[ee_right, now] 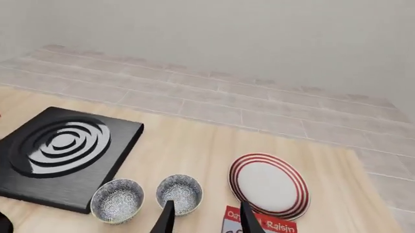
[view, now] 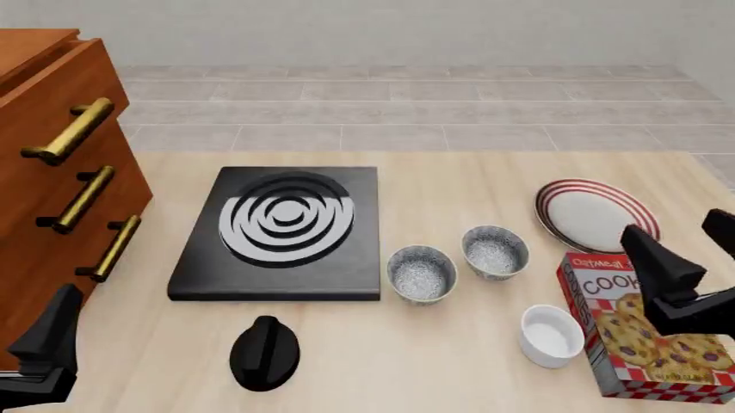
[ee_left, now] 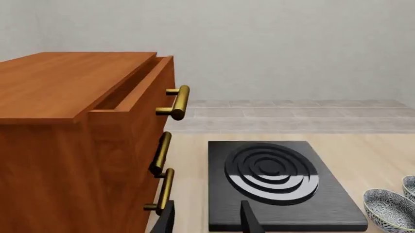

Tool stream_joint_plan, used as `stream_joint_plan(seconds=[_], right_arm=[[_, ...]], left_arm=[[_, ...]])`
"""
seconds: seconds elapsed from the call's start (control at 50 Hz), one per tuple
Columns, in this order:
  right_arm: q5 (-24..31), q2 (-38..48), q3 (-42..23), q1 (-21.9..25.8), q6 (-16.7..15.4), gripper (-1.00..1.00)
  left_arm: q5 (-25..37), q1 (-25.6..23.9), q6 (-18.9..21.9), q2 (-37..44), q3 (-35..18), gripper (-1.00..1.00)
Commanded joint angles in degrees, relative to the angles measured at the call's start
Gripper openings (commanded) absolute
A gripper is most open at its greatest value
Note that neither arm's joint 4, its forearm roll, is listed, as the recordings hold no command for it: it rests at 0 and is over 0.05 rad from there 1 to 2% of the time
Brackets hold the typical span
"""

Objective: Pick the akita bowl from table center and place it on the plate.

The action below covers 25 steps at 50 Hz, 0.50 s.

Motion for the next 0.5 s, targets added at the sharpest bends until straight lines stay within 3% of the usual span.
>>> stream_joint_plan(seconds=[0.02, 0.28, 0.5], right_arm=[[2.0, 11.4, -7.7, 6.1, -4.9, 1.00], [6.3, 25.3, -14.1, 14.3, -10.0, 1.00], [8.4, 31.5, -17.2, 17.6, -12.7, 1.00]], left_arm=[[0.2, 0.0, 0.0, -0.1, -0.1, 1.00], [-0.3, 0.0, 0.0, 0.2, 0.1, 1.00], [-0.5, 0.0, 0.0, 0.5, 0.1, 1.00]])
